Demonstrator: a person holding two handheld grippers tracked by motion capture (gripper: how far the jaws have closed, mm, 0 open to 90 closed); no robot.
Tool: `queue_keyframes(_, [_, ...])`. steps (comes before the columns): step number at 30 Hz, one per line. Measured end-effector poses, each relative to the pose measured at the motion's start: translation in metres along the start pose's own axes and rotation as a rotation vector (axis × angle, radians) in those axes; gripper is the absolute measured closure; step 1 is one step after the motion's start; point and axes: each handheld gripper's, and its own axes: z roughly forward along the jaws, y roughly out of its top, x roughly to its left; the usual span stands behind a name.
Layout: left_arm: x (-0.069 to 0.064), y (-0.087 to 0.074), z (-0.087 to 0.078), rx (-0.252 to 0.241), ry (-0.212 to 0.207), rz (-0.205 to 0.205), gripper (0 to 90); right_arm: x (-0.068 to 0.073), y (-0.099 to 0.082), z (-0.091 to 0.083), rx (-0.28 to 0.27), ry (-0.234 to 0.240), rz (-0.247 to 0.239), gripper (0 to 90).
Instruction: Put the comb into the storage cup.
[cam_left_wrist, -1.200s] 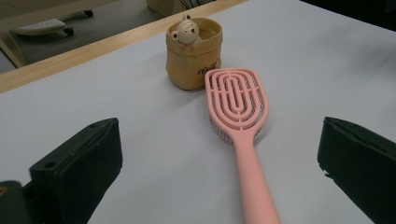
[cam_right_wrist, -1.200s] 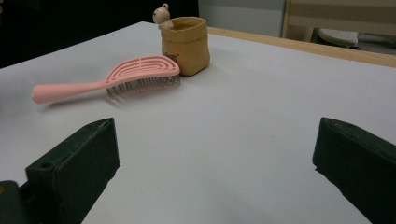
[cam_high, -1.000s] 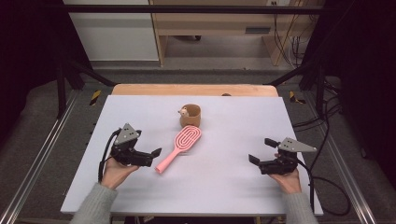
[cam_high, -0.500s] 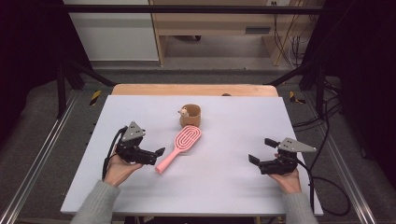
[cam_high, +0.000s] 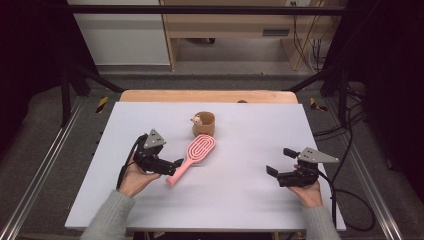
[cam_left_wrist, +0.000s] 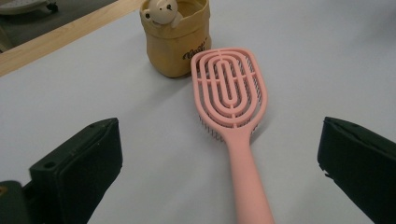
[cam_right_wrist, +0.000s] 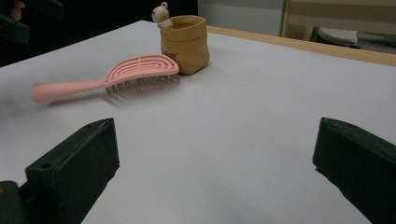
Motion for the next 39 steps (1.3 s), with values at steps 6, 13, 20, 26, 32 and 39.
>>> queue_keyframes(6, [-0.003, 0.002, 0.008, 0.023, -0.006, 0.004, 0.0, 0.0, 0.0, 0.0, -0.001, 0.0, 0.002, 0.8])
queue_keyframes(13, [-0.004, 0.002, 0.017, 0.051, -0.003, 0.005, 0.0, 0.0, 0.0, 0.0, 0.004, 0.001, -0.002, 0.8])
queue_keyframes(20, [-0.004, 0.002, 0.024, 0.081, -0.002, 0.0, 0.0, 0.0, 0.0, 0.0, 0.004, 0.002, 0.002, 0.8])
queue_keyframes(26, [-0.005, 0.002, 0.03, 0.106, -0.001, -0.004, 0.0, 0.0, 0.0, 0.0, 0.004, 0.001, 0.002, 0.8])
queue_keyframes(32, [-0.006, 0.001, 0.036, 0.13, -0.009, -0.012, 0.3, 0.0, 0.0, 0.001, 0.003, -0.001, -0.001, 0.8])
queue_keyframes(39, [-0.007, 0.001, 0.044, 0.159, -0.007, -0.016, 1.4, 0.0, 0.0, 0.001, 0.005, 0.0, -0.001, 0.8])
